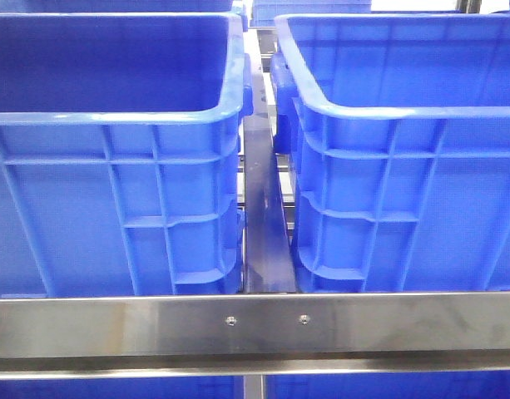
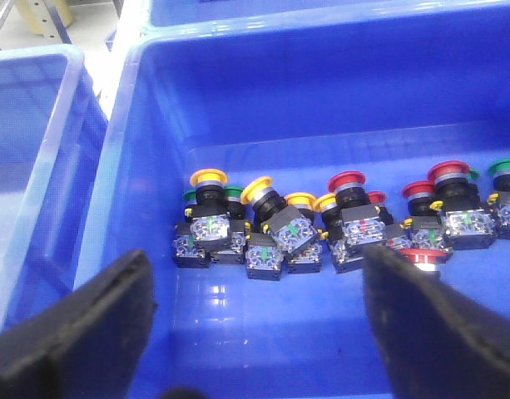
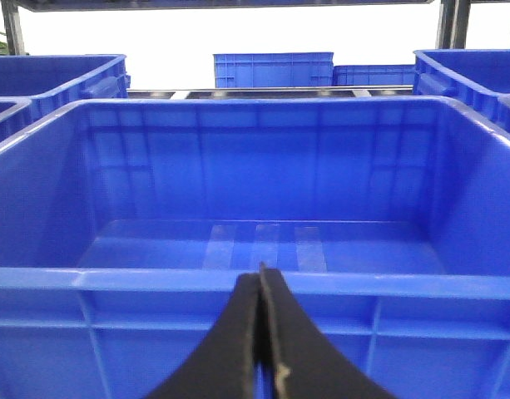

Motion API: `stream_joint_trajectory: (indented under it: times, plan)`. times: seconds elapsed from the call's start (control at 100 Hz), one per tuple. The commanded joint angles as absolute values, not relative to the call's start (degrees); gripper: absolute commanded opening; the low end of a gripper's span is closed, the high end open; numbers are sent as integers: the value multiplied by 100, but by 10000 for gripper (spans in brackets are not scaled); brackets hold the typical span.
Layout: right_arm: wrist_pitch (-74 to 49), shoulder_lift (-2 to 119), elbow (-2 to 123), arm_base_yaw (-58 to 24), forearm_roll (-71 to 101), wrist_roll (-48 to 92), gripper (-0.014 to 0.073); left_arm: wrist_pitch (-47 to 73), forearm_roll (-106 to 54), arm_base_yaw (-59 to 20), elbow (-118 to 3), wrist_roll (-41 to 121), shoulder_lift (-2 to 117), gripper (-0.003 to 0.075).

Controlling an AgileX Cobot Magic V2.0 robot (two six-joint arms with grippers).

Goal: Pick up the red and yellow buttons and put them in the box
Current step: 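Close the left gripper on the body of a red-capped button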

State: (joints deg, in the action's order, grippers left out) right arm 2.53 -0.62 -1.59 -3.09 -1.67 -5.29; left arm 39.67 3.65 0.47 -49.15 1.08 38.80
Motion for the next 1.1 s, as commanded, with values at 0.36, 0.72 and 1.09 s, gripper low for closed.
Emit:
stream_joint_trajectory:
  times: [0.36,0.72,1.09]
  plan:
    - [727,-180,-155,-297,-163,-505,-68,3617,-452,57,-5117,197,4540,505]
    - [727,-180,-155,-297,-163,-505,-68,3603,-906,-1225,-5780,193,5543,504]
    - [727,-180,-155,-297,-163,-505,-68,3325,-372,-2302,-6809,-548,7307,504]
